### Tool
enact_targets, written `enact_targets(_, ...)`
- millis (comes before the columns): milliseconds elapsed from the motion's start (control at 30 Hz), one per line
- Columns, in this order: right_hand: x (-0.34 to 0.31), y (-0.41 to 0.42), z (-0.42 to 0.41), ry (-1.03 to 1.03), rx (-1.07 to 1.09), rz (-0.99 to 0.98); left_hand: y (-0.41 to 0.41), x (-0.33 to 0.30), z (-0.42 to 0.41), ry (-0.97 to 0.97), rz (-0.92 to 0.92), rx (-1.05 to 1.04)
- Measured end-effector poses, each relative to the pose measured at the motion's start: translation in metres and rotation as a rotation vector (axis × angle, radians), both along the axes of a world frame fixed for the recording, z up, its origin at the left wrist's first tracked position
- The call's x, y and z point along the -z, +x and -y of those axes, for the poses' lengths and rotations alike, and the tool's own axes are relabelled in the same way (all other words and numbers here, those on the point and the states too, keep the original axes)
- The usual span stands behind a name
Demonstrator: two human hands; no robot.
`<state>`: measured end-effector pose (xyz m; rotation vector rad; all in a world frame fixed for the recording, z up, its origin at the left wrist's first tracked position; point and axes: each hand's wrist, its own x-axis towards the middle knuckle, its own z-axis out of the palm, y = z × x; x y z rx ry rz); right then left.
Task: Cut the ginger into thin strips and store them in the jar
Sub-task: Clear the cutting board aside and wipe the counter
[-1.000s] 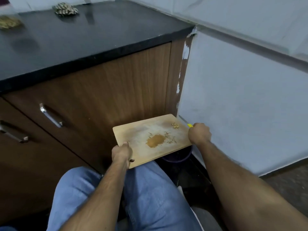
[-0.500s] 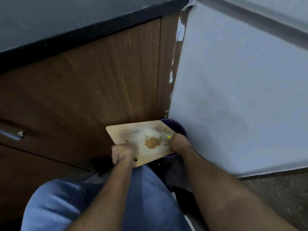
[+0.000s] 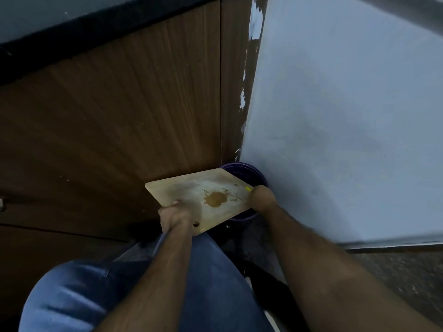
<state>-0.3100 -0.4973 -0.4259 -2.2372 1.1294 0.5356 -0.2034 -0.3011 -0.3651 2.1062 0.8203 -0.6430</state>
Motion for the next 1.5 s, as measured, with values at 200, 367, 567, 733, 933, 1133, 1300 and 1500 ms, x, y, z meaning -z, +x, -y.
enact_targets(200, -0.001, 0.001, 0.01, -0.004, -0.064, -0.051, 0.001, 0.001, 0.005, -0.042, 0.029, 0.041)
enact_targets(367, -0.009, -0.006, 0.009, -0.131, 0.074, -0.051, -0.004, -0.004, -0.002, -0.005, 0.057, -0.04)
enact_targets(567, -0.038, 0.007, 0.019, -0.276, 0.038, -0.009, -0.014, -0.027, -0.008, -0.107, 0.056, -0.026)
enact_targets(733, -0.077, 0.01, 0.005, -0.257, 0.023, 0.041, -0.02, -0.054, -0.036, -0.259, 0.085, -0.06)
enact_targets(933, -0.12, 0.001, -0.021, -0.253, 0.073, 0.142, -0.031, -0.088, -0.076, -0.374, 0.173, -0.026)
enact_targets(1133, -0.167, -0.01, -0.057, -0.343, 0.111, 0.221, -0.044, -0.131, -0.122, -0.44, 0.27, 0.081)
enact_targets(1300, -0.203, -0.023, -0.09, -0.4, 0.11, 0.306, -0.053, -0.166, -0.159, -0.433, 0.35, 0.147)
enact_targets(1500, -0.263, -0.04, -0.121, -0.465, 0.082, 0.425, -0.061, -0.209, -0.194, -0.484, 0.41, 0.161)
